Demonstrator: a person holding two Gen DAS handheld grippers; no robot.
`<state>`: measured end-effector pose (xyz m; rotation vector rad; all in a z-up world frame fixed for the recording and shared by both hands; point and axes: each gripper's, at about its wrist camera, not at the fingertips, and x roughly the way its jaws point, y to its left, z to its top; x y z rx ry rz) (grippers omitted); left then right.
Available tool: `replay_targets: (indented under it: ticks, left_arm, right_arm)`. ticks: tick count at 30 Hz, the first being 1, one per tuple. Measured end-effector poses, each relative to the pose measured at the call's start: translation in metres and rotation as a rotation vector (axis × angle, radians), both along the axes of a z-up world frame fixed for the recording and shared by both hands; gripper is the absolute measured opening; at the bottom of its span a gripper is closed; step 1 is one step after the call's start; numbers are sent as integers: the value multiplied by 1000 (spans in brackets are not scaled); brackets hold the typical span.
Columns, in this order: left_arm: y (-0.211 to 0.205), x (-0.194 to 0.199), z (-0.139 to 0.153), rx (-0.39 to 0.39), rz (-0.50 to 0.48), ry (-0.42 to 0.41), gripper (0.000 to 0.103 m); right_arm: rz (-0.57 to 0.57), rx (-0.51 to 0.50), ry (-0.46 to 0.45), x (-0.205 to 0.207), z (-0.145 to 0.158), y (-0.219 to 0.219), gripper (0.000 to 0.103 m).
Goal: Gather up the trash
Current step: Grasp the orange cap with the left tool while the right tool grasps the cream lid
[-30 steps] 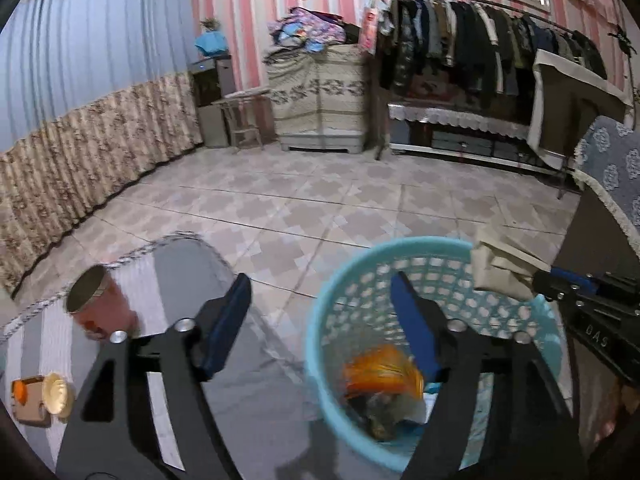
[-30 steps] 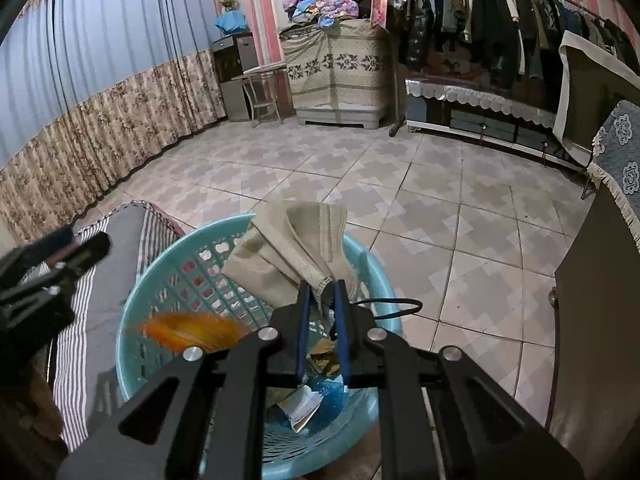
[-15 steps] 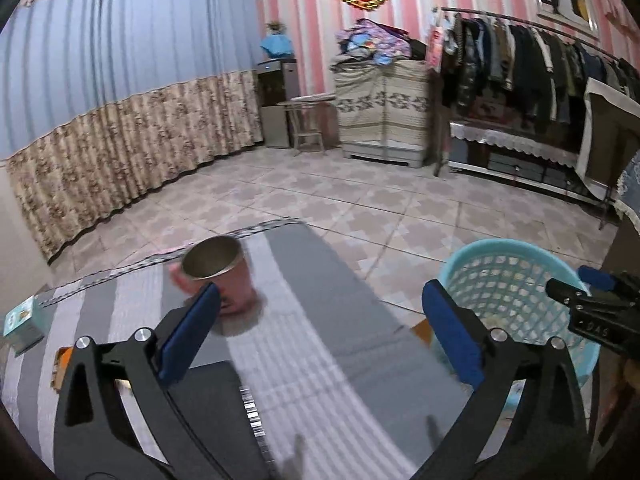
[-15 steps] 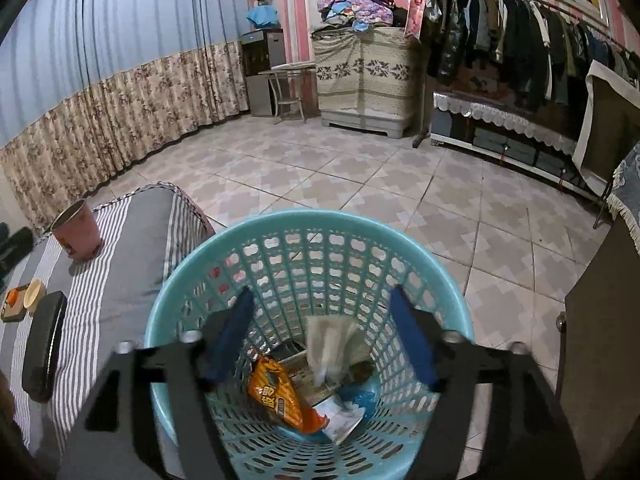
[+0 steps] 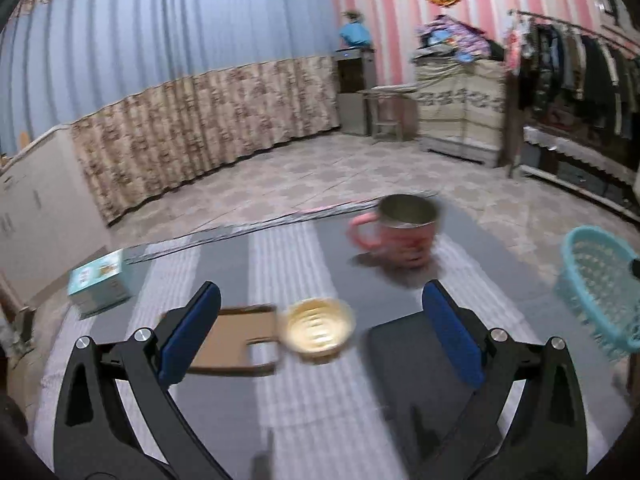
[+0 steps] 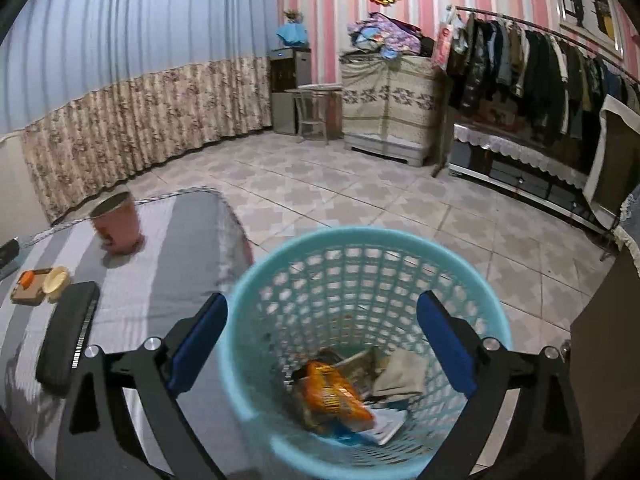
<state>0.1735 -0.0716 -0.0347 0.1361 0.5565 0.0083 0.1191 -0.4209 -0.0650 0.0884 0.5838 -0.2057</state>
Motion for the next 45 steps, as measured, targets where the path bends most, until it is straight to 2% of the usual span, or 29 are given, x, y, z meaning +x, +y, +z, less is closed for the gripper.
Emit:
replay_targets:
  ticks: [3, 7, 11, 15, 18, 24, 26, 28, 29, 32, 39, 45]
  left_arm:
    - [42, 8, -12, -1, 50, 37, 98]
    - [76, 21, -27, 14, 92, 68, 97]
    - [109, 36, -37, -36, 115, 109, 97]
    - [125, 53, -50, -70, 115, 152, 82]
    - [124, 65, -64, -77, 116, 206, 71]
    - [128, 77, -80, -79, 131, 269, 70]
    - [129, 79, -81, -85, 127, 281, 63]
    - [130, 81, -84, -97, 118, 296, 44]
    - [131, 83, -85, -105, 112, 305, 38]
    - [132, 81, -83, -121, 98, 290, 39]
    - [131, 58, -53, -65, 65, 142, 39]
    - [139, 49, -40, -25, 48, 80, 39]
  right_arm:
    - [44, -19, 9, 0, -1, 21, 94]
    - [82, -45, 39, 4, -8, 49, 94]
    - [98, -51, 63, 8, -11, 66, 94]
    - [116, -59, 69, 13, -8, 76, 94]
    - [119, -25, 71, 18, -7, 82, 94]
    - [135, -22, 94, 27, -9, 103, 94]
    - [145, -24, 98, 31, -8, 109, 94]
    - [156, -28, 98, 34, -6, 119, 94]
    - [165, -28, 99, 36, -5, 125, 94]
    - [188, -30, 100, 41, -1, 140, 94]
    - [259, -26, 115, 57, 0, 190, 94]
    - [345, -49, 144, 77, -10, 244, 94]
